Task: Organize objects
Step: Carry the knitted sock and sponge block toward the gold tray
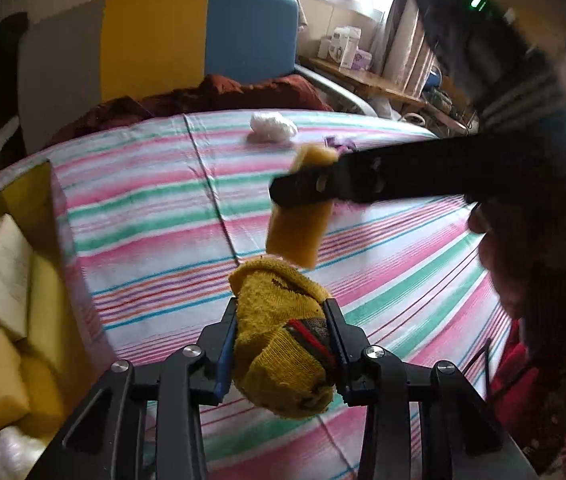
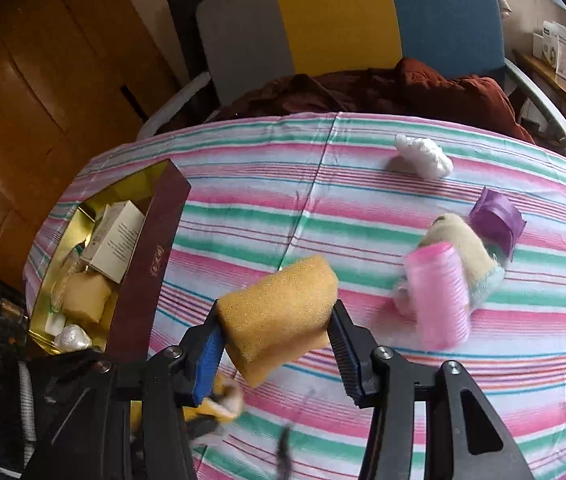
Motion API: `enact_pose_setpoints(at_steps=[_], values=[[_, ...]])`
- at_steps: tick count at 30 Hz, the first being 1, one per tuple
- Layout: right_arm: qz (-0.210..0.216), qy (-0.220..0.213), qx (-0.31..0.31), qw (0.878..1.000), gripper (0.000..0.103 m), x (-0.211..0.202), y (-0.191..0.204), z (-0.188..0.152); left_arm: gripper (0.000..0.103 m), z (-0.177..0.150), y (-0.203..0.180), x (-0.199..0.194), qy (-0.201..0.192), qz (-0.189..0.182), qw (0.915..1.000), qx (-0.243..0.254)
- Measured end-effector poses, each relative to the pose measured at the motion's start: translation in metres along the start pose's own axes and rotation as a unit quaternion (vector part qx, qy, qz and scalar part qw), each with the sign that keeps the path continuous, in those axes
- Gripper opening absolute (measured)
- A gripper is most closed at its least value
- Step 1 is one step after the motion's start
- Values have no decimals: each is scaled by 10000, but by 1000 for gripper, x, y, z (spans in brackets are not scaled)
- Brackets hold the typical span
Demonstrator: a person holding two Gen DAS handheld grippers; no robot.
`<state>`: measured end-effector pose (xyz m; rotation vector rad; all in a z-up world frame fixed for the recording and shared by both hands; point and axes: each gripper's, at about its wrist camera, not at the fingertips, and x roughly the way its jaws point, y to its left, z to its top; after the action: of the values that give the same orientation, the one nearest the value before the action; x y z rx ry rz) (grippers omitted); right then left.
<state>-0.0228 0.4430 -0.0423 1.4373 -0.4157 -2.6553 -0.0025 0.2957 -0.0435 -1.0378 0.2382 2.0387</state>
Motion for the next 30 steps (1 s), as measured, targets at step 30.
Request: enact_pose_setpoints(at_steps=[30], values=[[109, -328, -634, 9974, 50, -10, 145, -22, 41, -23, 94, -127, -1104, 1499, 9801, -696]])
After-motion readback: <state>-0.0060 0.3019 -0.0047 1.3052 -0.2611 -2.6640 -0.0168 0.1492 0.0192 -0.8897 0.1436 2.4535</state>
